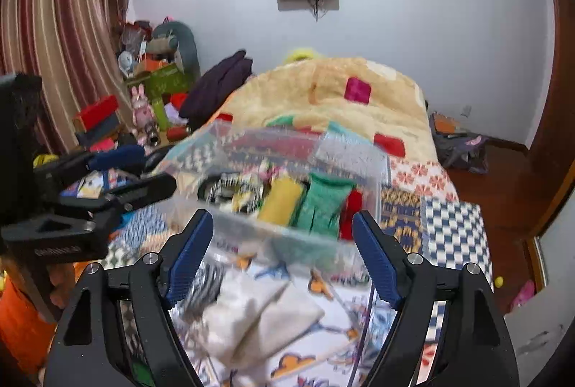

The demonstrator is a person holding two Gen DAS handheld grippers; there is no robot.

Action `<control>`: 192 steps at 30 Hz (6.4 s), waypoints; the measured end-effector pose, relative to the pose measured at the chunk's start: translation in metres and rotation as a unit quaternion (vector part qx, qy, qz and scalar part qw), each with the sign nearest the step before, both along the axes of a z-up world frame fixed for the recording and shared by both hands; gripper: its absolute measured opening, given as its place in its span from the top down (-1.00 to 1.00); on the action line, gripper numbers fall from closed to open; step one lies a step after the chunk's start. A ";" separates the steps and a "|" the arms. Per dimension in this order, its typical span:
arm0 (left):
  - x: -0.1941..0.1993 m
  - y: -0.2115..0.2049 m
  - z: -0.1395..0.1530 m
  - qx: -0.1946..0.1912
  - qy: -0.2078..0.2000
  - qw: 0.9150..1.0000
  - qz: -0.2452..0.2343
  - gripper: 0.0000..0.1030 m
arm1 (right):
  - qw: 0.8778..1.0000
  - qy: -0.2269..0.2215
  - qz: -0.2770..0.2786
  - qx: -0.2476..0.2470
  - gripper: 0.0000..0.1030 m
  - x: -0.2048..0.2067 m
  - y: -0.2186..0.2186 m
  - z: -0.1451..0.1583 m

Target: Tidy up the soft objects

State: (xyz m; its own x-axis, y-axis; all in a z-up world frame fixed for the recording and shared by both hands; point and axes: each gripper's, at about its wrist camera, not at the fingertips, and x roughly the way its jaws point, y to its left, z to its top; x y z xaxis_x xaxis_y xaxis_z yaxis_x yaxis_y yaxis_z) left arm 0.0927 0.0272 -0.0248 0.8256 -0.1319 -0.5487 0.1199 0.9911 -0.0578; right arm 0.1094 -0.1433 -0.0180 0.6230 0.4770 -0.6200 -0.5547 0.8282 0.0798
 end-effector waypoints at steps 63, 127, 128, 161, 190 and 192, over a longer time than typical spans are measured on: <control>-0.010 0.003 0.003 -0.022 -0.012 1.000 -0.001 0.59 | 0.999 0.003 0.005 0.046 0.78 0.006 -0.002 0.006; -0.041 -0.007 0.063 -0.040 -0.102 0.994 0.011 -0.47 | 0.992 -0.103 -0.027 0.071 -0.58 -0.040 -0.022 0.071; -0.045 -0.008 0.064 -0.037 -0.107 0.993 0.014 -0.53 | 0.991 -0.109 -0.029 0.072 -0.60 -0.042 -0.022 0.072; -0.065 -0.016 0.052 -0.014 -0.125 0.992 0.030 -0.92 | 0.987 -0.125 -0.025 0.098 -0.84 -0.060 -0.030 0.055; -0.068 -0.017 0.053 -0.017 -0.127 0.991 0.028 -0.95 | 0.986 -0.127 -0.018 0.104 -0.87 -0.061 -0.029 0.058; -0.069 -0.016 0.053 -0.018 -0.127 0.991 0.028 -0.95 | 0.986 -0.128 -0.018 0.104 -0.87 -0.061 -0.029 0.058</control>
